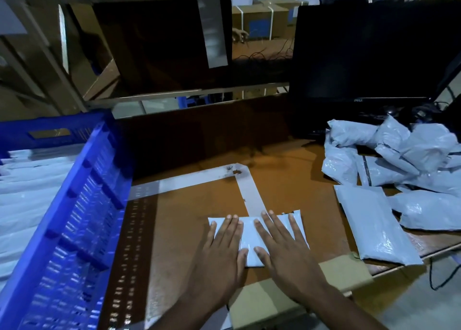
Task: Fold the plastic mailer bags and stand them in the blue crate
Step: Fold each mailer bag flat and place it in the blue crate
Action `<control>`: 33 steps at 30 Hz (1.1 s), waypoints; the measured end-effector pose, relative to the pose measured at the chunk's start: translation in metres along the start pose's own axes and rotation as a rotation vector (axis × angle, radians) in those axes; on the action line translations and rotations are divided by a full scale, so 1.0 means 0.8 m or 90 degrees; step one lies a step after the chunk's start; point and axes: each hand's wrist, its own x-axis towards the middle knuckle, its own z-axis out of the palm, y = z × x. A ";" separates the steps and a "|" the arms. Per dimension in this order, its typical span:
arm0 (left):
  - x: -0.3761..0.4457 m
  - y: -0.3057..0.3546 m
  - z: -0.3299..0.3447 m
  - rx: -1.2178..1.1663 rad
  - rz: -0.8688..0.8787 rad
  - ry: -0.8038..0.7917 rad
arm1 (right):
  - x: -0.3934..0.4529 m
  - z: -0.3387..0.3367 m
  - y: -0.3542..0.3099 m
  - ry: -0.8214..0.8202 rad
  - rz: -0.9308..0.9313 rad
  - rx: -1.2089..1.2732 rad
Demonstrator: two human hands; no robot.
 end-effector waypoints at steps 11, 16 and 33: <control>0.017 -0.006 0.001 0.003 -0.001 0.052 | 0.023 -0.007 0.010 -0.049 0.017 0.077; 0.012 -0.009 0.002 0.000 -0.004 0.041 | 0.008 -0.015 0.007 0.017 0.036 0.164; -0.004 0.005 0.020 -0.011 0.101 0.113 | -0.016 0.006 -0.002 0.008 -0.013 0.100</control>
